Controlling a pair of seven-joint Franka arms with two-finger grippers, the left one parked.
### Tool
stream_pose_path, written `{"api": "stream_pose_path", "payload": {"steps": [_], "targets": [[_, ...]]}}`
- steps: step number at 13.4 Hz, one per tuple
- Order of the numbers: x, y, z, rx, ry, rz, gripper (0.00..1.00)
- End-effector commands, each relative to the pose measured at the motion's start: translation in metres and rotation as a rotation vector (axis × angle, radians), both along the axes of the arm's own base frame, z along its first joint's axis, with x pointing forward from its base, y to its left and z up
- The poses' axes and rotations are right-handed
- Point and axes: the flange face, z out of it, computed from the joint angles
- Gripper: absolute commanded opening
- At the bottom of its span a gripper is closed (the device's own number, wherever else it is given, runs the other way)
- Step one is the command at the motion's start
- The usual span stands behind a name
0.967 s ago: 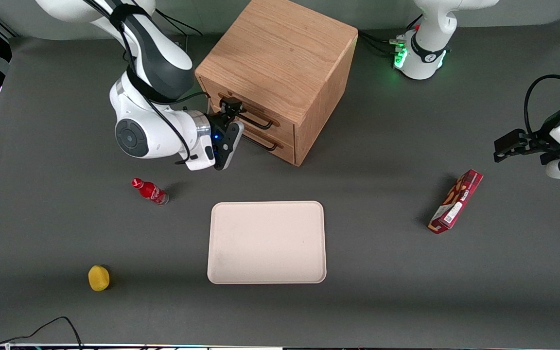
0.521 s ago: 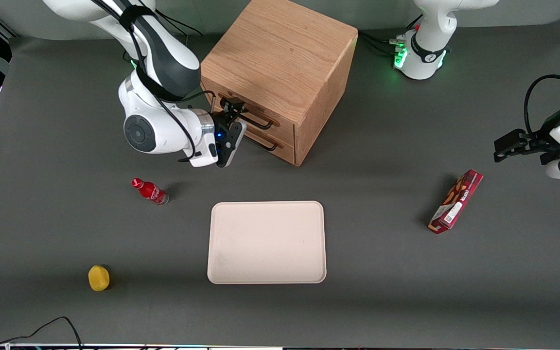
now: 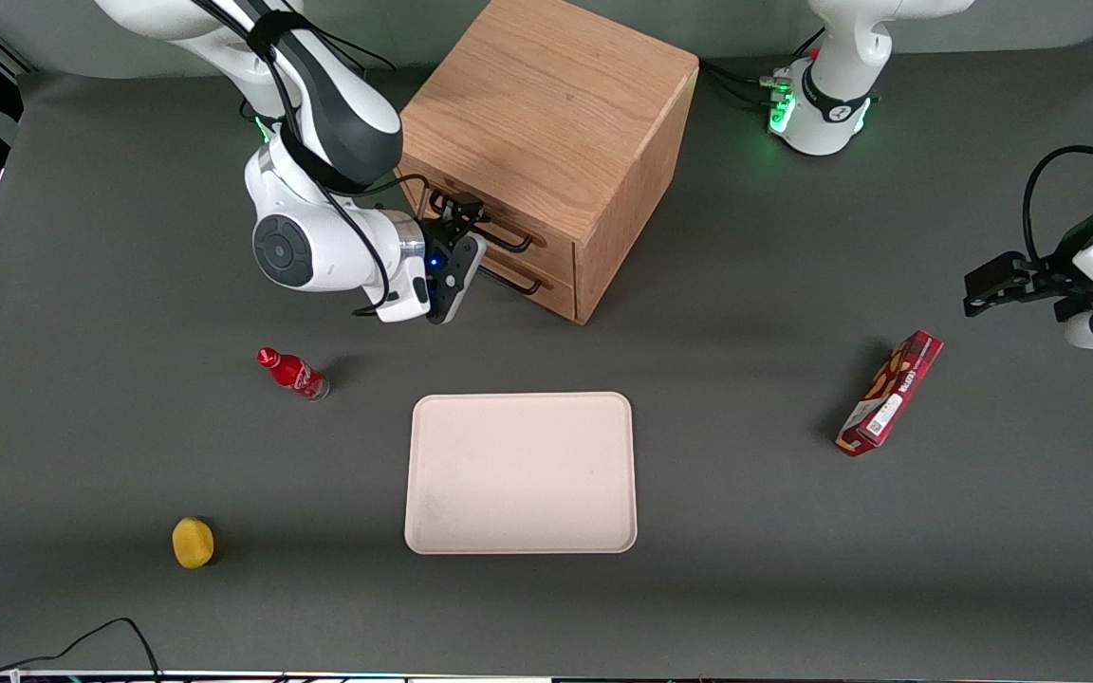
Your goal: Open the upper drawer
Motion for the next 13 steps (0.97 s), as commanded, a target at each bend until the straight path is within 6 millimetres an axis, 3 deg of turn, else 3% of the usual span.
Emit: {"api": "stream_pose_path", "payload": {"steps": [1, 7, 13], "targets": [[-0.002, -0.004, -0.001, -0.017, -0.037, 0.010, 1.00], [0.011, -0.014, -0.013, -0.047, -0.070, 0.028, 1.00], [0.045, -0.021, -0.013, -0.048, -0.102, 0.026, 1.00]]}}
